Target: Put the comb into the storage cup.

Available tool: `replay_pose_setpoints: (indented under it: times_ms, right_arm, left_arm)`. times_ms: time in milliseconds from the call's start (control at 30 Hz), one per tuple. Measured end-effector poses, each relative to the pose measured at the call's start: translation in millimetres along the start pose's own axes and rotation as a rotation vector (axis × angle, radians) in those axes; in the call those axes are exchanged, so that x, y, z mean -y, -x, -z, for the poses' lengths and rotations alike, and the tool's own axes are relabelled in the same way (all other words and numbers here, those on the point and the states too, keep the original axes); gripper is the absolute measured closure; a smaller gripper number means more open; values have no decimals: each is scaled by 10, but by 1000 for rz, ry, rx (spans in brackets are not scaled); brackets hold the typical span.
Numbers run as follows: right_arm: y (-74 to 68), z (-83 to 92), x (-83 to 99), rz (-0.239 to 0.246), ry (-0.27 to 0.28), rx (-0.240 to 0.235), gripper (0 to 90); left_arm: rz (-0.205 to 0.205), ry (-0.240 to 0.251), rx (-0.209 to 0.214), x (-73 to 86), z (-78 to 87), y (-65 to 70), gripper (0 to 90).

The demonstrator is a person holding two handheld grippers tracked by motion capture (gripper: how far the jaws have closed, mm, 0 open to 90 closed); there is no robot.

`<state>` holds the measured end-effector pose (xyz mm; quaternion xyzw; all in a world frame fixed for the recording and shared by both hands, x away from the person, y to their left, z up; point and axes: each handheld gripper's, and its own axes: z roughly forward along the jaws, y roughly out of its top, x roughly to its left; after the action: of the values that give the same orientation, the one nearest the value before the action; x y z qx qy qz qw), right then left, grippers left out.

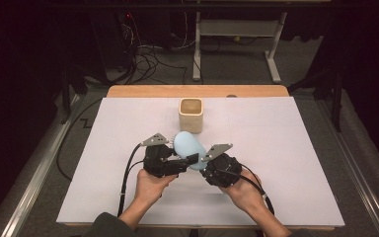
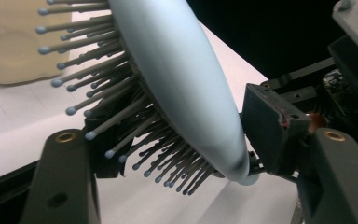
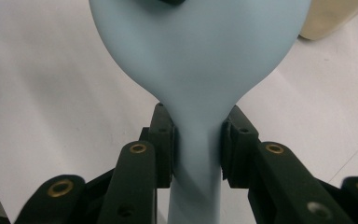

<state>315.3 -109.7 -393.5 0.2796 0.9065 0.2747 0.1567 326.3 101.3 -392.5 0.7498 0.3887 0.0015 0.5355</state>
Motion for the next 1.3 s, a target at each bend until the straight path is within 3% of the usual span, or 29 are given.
replay_pose_setpoints:
  times_ms: [567,1100,1300]
  right_arm:
    - [21,-24,-67,-7,27,-24,704]
    - [38,-28,-99,-33,80,-54,695]
    - [62,-16,-93,-51,96,-61,635]
  left_arm:
    - [-23,-6,20,-164,117,83,498]
    - [-53,-12,18,-254,175,138,537]
    - [-60,-6,15,-281,198,157,542]
